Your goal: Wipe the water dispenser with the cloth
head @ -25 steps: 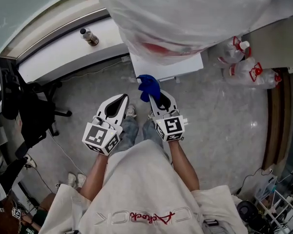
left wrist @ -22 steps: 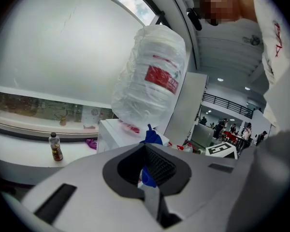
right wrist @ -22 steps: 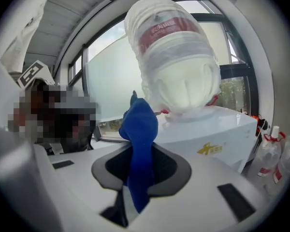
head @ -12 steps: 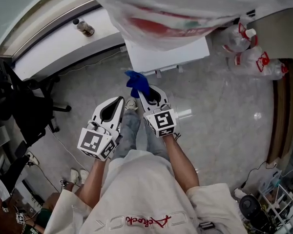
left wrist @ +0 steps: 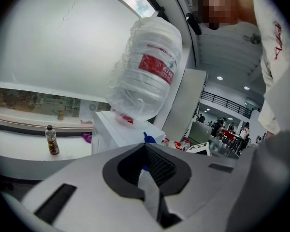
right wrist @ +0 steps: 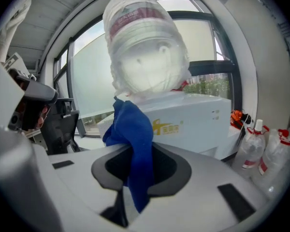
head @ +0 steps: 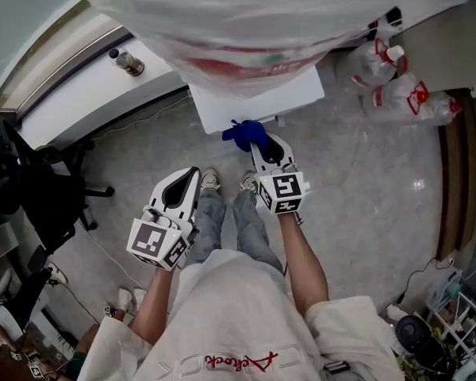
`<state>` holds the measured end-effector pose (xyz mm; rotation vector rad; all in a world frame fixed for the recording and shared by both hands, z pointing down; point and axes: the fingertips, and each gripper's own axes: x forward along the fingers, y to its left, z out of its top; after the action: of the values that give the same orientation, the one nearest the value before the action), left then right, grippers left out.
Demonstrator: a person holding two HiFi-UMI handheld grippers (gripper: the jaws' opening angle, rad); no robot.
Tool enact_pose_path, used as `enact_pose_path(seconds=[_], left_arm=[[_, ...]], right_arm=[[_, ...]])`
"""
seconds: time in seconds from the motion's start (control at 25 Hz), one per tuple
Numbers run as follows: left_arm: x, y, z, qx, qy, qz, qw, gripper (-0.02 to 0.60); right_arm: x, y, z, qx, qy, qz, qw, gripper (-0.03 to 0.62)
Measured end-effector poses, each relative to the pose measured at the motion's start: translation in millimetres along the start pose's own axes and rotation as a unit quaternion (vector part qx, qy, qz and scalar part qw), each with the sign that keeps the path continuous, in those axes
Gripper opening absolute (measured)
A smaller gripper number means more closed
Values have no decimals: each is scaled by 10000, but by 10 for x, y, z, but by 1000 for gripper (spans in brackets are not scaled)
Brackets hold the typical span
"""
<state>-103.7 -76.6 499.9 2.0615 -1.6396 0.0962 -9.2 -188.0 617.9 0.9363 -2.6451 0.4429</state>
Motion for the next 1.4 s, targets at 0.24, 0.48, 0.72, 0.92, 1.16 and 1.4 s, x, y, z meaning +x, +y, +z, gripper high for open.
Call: enact_pose_path(seconds=[0.24,0.48,0.72,0.92,1.16,1.4], left_arm=[[148,-51,-5,48,75,-164,9998,9],[251,-94,-26,52,134,-208,9997,11],[303,-113,-137,12,235,-219,9995,11],[322,-140,-164,8,244,-234,9994,9],[273,-92,-155,-46,147,-199,9997,9],[208,-83,-96,-144,-50,-94,9998,9]], right_arm=[[-145,-617,39,21,-24,-548,9985,92],[-232,-1152,88,53,-90,-966,9953,91],[-335,-1568,128,93,-177,-1354,9906,91],[-474,-1807,142,115,-227,-1630,9863,92],[-624,-1566,218,-69,-246,-1544,9877,92],[-572,-545,61,-112,-90,-681,9976,92]])
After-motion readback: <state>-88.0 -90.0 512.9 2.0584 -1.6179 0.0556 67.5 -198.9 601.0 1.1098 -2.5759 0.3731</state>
